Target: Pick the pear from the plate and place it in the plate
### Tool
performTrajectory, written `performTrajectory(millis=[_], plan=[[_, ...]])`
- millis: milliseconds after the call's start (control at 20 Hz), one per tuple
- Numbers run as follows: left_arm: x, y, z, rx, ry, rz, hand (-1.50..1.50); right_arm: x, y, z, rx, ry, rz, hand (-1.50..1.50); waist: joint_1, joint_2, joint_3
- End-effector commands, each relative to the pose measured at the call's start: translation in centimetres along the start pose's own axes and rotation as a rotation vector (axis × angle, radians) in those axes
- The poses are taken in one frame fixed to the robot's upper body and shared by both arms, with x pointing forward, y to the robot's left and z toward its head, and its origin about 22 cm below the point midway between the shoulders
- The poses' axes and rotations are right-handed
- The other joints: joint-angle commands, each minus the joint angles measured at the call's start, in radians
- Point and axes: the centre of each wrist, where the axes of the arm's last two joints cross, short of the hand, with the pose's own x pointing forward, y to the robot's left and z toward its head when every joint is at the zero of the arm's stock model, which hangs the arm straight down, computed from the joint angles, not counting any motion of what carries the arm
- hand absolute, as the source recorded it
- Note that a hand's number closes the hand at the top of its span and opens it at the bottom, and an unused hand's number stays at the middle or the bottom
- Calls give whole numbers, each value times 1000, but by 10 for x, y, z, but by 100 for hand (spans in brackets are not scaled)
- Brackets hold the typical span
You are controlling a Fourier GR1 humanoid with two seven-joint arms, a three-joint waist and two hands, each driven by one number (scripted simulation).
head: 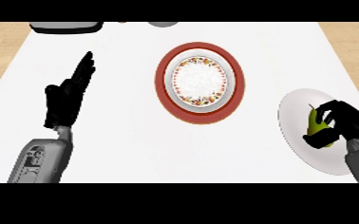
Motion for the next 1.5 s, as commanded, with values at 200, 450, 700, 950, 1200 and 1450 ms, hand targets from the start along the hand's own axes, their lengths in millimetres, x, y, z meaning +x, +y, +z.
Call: performTrajectory(millis=[200,450,700,950,1200,1450], plan=[[-13,5,14,7,17,-9,0,37,-28,48,-420,-357,-38,150,-12,-4,3],[-2,1,4,11,2,4,0,64,-56,84,-525,-534,-114,150,-3,2,3],[19,-11,-4,-22,-12,-2,0,109,-54,107,-506,-665,-188,150,17,7,4],[2,4,-6,-18,-21,1,0,161,-44,114,-396,-692,-249,150,25,11,4],[-3,-6,-3,-18,-12,15,0,207,-34,86,-323,-702,-257,150,27,11,4],[11,-11,-4,-50,-35,17,0,261,1,66,-280,-703,-251,150,44,17,5]])
